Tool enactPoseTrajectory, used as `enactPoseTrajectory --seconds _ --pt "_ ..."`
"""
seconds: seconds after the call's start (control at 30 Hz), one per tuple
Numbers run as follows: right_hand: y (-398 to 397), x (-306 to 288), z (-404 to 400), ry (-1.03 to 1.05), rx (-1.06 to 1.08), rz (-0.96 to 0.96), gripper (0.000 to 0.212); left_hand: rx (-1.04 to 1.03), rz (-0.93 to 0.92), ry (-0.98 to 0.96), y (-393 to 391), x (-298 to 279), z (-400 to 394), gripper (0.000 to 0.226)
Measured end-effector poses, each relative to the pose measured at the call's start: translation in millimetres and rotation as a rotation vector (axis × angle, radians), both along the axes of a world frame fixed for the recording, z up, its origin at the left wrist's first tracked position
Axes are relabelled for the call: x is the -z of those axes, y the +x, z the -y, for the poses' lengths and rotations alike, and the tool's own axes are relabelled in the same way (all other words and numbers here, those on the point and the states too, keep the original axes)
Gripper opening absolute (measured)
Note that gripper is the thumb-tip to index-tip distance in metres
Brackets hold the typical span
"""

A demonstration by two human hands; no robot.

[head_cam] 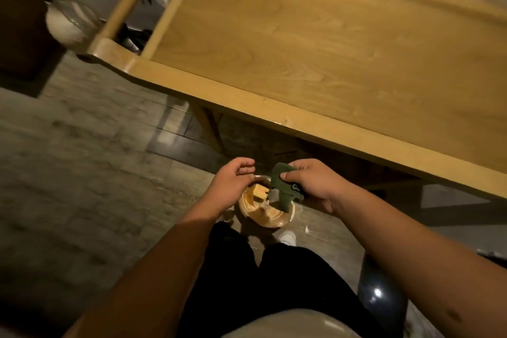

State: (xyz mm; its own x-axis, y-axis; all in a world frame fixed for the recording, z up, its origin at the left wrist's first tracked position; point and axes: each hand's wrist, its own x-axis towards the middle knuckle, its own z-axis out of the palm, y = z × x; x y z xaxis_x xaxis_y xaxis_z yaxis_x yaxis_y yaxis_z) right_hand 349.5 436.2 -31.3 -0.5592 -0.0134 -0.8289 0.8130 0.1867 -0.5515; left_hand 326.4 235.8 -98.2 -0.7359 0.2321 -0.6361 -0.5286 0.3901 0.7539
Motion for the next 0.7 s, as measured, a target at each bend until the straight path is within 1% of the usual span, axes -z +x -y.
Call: enactPoseTrajectory --seconds 0.1,0.2,0.27,0.3,0.33,0.4,0.47,0.53,0.6,0.7 --pt "-6.0 -41.5 0.3 -0.048 -0.164 -0.100 0.016 0.126 -0.066 0.016 5.0 -36.3 8.0 0.052" --pt "-17.0 -75.2 -0.2 -0.199 -0.249 -0.131 0.023 0.199 -0.191 0.004 3.8 -62.9 22.1 0.071" --pt "-25.5 -96.1 7.3 -0.281 -0.298 -0.166 0.025 0.239 -0.263 0.022 -2.9 -79.3 37.4 0.077" --pt "-30.7 -104.8 13.2 -0.297 -0.304 -0.187 0.026 0.264 -0.294 0.023 -8.6 -85.6 46.7 0.074" --pt "-36.7 -112.0 20.4 -0.291 -0.296 -0.214 0.027 0.292 -0.322 0.017 -15.8 -90.7 57.3 0.066" --pt "-49.4 -123.7 40.1 -0.238 -0.253 -0.282 0.021 0.342 -0.346 0.001 -32.3 -99.7 83.1 0.038" --pt "-61.5 -132.8 65.5 -0.176 -0.202 -0.348 0.014 0.395 -0.320 0.008 -48.9 -106.6 113.3 0.020" --pt "-73.5 -137.7 94.6 -0.122 -0.176 -0.395 0.012 0.428 -0.275 0.038 -62.9 -113.4 146.7 0.017" --pt "-86.5 -137.3 125.1 -0.088 -0.139 -0.439 0.013 0.443 -0.233 0.055 -76.3 -119.7 182.6 0.020" --pt "-106.4 -131.4 167.9 -0.099 -0.039 -0.496 0.011 0.433 -0.203 0.007 -94.0 -126.3 238.6 0.018"
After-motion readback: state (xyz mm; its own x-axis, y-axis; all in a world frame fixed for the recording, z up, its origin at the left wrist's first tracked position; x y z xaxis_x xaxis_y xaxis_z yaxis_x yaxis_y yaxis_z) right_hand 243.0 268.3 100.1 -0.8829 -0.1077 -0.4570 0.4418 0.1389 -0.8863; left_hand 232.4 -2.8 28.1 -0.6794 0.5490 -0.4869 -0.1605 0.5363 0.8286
